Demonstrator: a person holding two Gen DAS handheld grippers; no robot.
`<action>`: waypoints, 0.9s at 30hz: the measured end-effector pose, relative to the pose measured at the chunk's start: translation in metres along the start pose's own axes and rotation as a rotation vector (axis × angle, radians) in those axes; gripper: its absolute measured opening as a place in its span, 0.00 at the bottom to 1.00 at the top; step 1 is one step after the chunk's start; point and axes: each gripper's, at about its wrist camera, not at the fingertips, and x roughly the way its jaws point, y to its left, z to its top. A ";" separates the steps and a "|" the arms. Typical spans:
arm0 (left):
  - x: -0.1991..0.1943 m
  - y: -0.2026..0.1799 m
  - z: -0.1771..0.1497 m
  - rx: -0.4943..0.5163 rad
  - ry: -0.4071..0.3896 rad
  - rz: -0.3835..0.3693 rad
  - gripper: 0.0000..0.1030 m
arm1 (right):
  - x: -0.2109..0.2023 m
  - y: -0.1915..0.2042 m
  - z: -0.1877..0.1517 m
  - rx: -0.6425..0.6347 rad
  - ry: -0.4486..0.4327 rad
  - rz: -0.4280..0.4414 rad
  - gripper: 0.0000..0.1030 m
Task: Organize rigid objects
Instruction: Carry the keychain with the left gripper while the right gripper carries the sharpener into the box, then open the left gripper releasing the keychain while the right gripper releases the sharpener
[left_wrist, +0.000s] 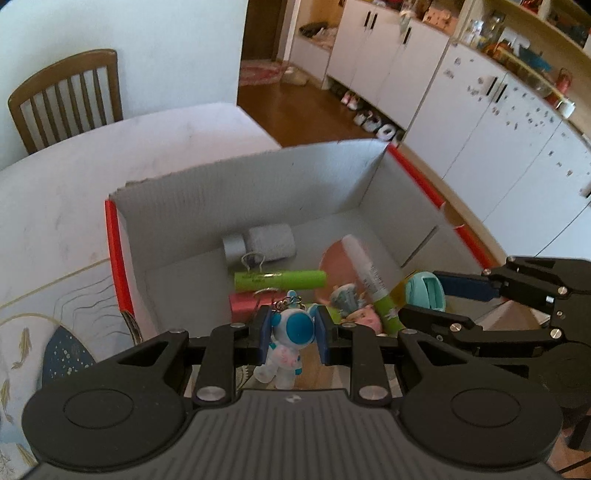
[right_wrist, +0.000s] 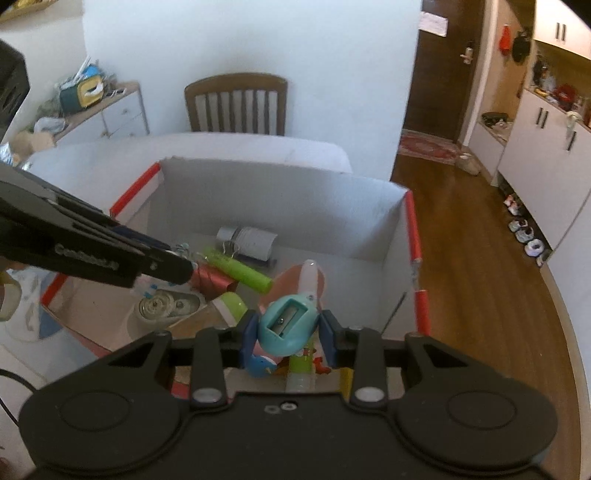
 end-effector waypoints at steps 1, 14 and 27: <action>0.003 0.000 0.000 0.000 0.007 0.006 0.24 | 0.003 0.000 0.000 -0.008 0.005 0.003 0.33; 0.034 -0.003 0.000 0.010 0.075 0.065 0.24 | 0.035 0.001 0.001 -0.094 0.082 0.021 0.33; 0.050 0.005 0.000 -0.041 0.122 0.105 0.24 | 0.046 -0.003 0.001 -0.102 0.111 0.043 0.36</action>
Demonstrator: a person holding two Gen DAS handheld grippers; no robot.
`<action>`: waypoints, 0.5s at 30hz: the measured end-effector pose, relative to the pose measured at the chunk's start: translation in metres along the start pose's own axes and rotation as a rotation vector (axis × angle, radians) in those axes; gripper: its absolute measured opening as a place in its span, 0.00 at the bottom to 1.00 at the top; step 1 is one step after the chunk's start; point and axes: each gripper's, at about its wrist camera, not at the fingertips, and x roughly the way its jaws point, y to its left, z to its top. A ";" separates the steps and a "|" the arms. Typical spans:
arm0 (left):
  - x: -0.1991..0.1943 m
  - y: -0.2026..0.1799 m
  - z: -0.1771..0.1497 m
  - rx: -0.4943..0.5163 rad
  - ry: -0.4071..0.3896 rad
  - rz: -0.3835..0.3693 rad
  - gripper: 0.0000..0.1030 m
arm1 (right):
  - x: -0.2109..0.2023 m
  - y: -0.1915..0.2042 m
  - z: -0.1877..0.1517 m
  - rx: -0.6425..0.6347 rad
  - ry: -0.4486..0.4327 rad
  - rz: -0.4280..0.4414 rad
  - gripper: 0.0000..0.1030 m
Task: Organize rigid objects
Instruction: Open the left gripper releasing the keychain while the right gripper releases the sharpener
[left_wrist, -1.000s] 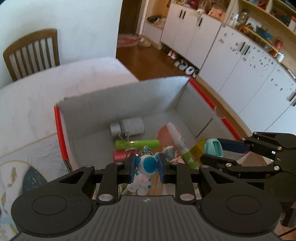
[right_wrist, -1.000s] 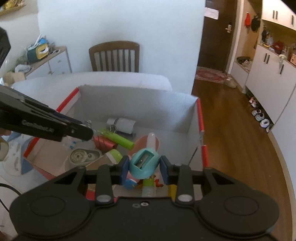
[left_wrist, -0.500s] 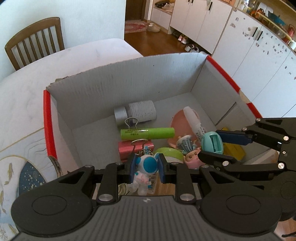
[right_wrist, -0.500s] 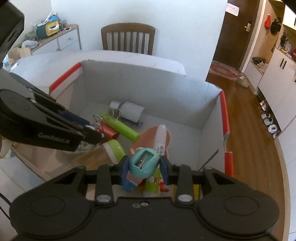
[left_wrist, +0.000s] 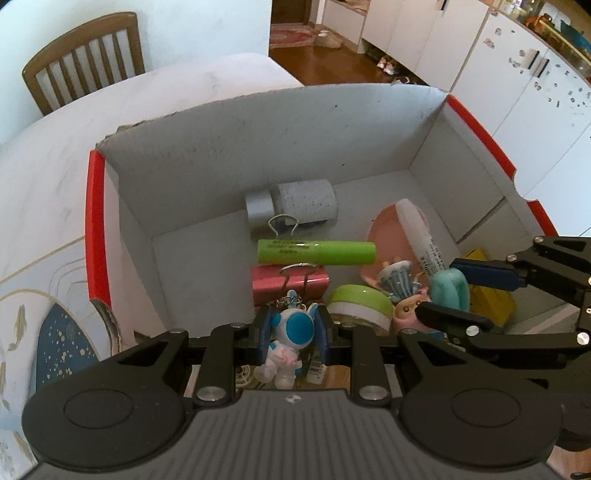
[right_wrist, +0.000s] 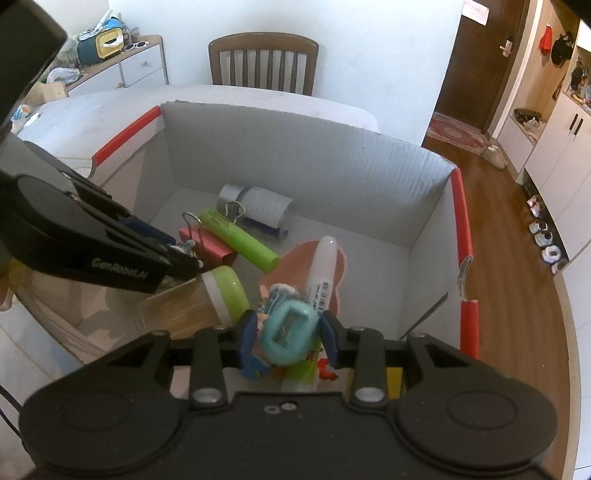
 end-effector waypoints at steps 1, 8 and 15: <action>0.000 0.000 0.000 -0.004 0.000 -0.001 0.24 | 0.000 0.000 0.000 0.003 0.001 0.004 0.37; -0.008 0.000 -0.002 -0.019 -0.010 -0.003 0.24 | -0.006 -0.002 -0.002 0.033 -0.005 0.014 0.42; -0.032 -0.003 -0.008 -0.011 -0.057 -0.007 0.24 | -0.023 0.000 -0.004 0.063 -0.033 0.021 0.43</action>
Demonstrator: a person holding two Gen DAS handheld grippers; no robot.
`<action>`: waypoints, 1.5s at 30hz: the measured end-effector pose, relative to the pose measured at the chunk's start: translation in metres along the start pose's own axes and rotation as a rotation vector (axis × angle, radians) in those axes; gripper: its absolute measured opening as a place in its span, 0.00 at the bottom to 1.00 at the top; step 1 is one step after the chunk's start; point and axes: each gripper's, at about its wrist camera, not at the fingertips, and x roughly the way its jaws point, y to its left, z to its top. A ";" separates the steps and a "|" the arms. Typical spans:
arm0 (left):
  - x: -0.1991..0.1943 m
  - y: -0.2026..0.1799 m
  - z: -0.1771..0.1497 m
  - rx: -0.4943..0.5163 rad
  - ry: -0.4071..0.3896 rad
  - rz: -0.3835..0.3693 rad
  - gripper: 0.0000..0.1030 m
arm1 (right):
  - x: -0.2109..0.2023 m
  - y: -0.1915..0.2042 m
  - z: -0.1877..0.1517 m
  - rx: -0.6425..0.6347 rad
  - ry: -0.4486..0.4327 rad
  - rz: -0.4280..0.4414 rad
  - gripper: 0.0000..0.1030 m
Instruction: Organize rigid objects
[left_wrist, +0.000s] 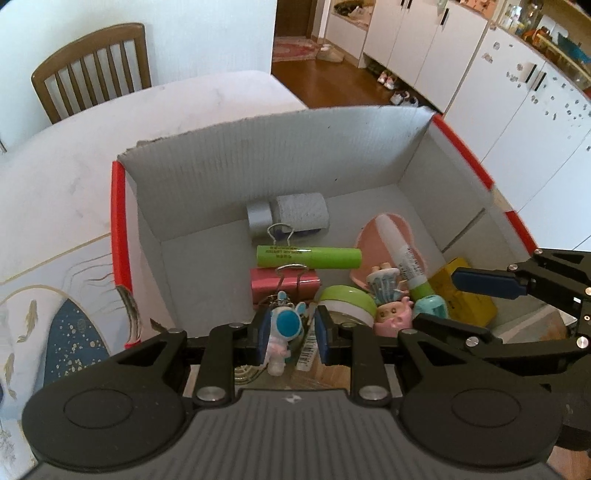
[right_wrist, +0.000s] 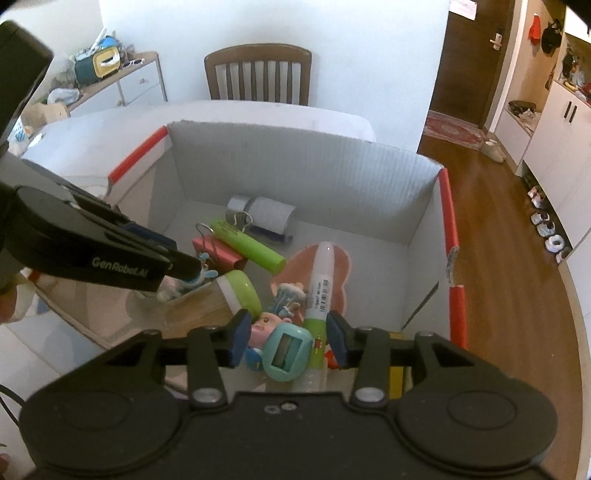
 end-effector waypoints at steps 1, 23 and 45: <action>-0.004 0.000 -0.001 0.001 -0.008 -0.003 0.24 | -0.003 0.001 0.000 0.006 -0.006 0.000 0.44; -0.099 0.017 -0.038 0.075 -0.245 -0.089 0.24 | -0.073 0.037 -0.009 0.209 -0.152 -0.083 0.65; -0.146 0.044 -0.072 0.161 -0.366 -0.146 0.69 | -0.117 0.089 -0.032 0.310 -0.299 -0.169 0.85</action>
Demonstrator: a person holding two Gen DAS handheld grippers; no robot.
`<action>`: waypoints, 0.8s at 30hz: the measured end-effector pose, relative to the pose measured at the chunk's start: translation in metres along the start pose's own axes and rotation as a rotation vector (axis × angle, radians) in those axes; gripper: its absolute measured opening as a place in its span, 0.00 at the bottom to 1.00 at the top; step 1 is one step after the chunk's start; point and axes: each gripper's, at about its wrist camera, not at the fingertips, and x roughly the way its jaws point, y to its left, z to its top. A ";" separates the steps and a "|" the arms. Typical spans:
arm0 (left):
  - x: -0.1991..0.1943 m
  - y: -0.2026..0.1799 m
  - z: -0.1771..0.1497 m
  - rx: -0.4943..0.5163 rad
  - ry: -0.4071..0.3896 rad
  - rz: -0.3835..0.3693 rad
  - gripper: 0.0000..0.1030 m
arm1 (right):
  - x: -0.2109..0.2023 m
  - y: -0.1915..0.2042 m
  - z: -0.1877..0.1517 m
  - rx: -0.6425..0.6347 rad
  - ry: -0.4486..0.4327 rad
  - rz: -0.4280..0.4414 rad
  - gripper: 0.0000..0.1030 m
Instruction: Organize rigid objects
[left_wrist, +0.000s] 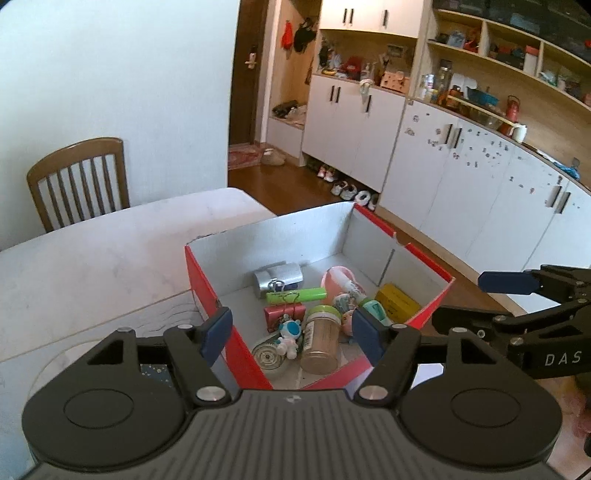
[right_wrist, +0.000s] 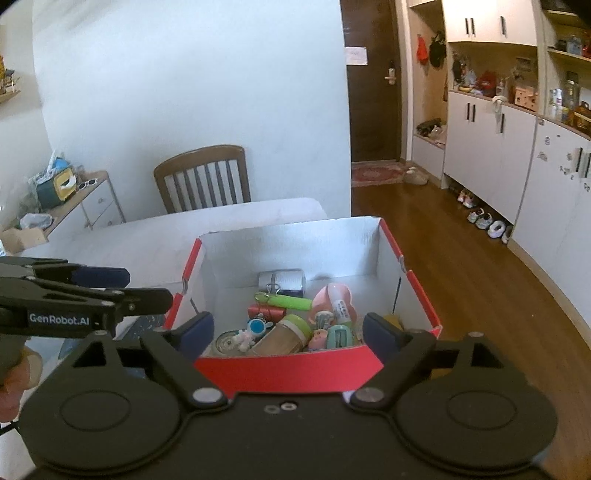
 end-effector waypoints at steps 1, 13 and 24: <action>-0.003 0.001 0.000 0.001 -0.006 -0.007 0.69 | -0.002 0.001 -0.001 0.008 -0.004 0.002 0.87; -0.018 0.003 -0.009 0.000 -0.032 -0.075 0.93 | -0.034 0.012 -0.014 0.040 -0.095 -0.041 1.00; -0.027 0.011 -0.016 -0.011 -0.062 -0.132 1.00 | -0.045 0.022 -0.020 0.063 -0.119 -0.057 1.00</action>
